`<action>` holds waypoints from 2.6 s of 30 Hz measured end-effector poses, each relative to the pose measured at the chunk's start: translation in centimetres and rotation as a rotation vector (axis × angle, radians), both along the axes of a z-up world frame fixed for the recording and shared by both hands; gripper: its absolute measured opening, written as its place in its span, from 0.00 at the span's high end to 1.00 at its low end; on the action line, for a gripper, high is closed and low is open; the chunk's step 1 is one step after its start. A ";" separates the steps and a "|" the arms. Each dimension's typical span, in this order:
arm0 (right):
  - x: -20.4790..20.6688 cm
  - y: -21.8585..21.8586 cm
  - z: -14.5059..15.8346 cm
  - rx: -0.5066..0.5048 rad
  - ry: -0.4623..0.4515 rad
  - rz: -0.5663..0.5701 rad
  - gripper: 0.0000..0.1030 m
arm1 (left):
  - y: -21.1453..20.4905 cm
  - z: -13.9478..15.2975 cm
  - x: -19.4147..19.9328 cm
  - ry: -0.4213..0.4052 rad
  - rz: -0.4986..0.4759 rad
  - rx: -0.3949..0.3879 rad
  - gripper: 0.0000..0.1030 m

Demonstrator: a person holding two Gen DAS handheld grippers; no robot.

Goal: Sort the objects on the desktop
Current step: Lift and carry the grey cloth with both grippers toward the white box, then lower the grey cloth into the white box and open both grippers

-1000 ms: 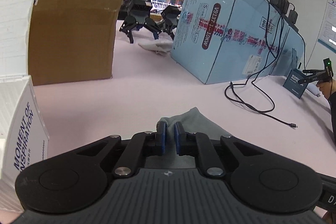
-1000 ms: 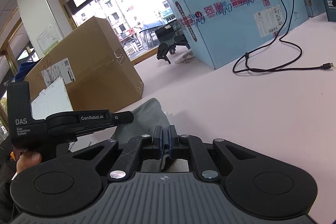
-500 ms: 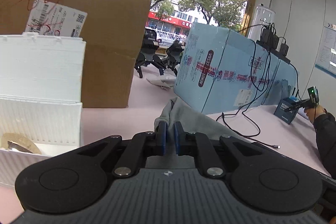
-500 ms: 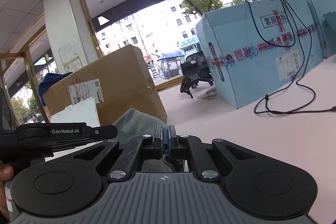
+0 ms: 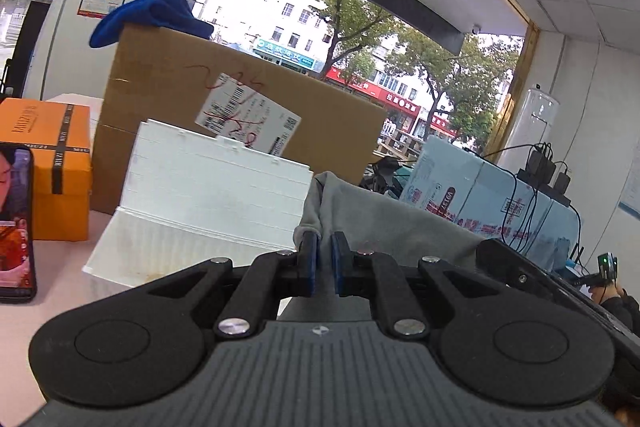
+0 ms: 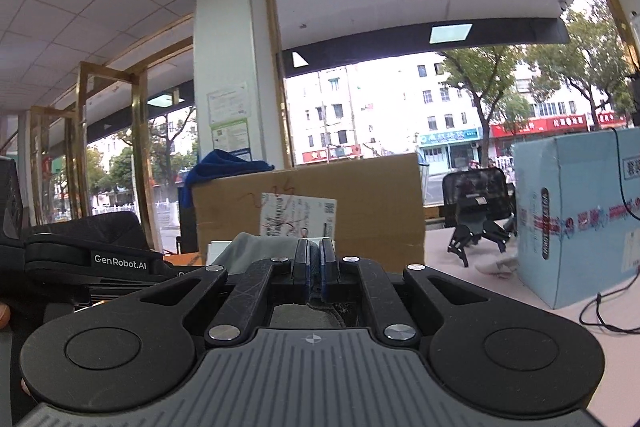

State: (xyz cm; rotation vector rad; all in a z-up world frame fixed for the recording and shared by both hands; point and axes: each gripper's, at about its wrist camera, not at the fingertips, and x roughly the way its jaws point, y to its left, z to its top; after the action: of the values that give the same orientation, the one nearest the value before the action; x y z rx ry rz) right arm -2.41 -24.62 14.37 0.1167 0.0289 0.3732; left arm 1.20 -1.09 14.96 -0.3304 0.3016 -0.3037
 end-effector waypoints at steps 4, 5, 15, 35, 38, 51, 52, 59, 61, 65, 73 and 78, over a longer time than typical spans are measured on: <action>-0.3 2.8 0.9 -0.037 -0.027 0.050 0.96 | 3.0 0.6 -1.6 0.004 0.039 -0.011 0.93; -0.3 3.5 1.1 -0.046 -0.034 0.062 0.96 | 3.7 0.7 -1.9 0.014 0.039 -0.012 0.93; 2.5 6.2 0.7 -0.042 0.099 0.131 0.96 | 6.7 0.2 -2.4 0.092 0.051 0.034 0.93; 14.7 7.7 -4.4 -0.024 0.409 0.066 0.96 | 6.0 -5.8 12.8 0.409 0.088 0.018 0.93; 15.4 8.0 -5.1 -0.031 0.429 0.062 0.96 | 6.4 -6.5 13.6 0.421 0.087 0.004 0.93; 16.0 9.7 -5.8 -0.086 0.381 0.027 0.96 | 6.9 -6.1 14.0 0.300 0.131 0.036 0.93; 15.9 9.9 -5.9 -0.095 0.377 0.023 0.96 | 7.0 -6.0 14.1 0.299 0.129 0.034 0.93; 16.8 10.3 -6.7 -0.123 0.387 0.002 0.96 | 7.3 -5.4 13.9 0.281 0.134 0.044 0.92; 16.9 10.3 -6.8 -0.130 0.391 -0.001 0.96 | 7.2 -5.3 13.8 0.280 0.127 0.057 0.87; 17.2 10.4 -7.0 -0.154 0.391 -0.014 0.96 | 7.0 -5.1 13.7 0.284 0.097 0.066 0.70; 17.7 10.7 -7.7 -0.174 0.419 -0.014 0.96 | 7.4 -3.8 12.3 0.181 0.147 0.086 0.53; 18.0 11.2 -8.0 -0.207 0.431 -0.014 0.95 | 6.7 -4.3 12.7 0.218 0.064 0.088 0.53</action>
State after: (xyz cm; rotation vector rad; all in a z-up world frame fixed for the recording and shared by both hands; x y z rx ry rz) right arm 15.59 -13.44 6.33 -0.0087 0.4911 0.3237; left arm 13.90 5.57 10.70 -0.2859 0.5169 -0.1910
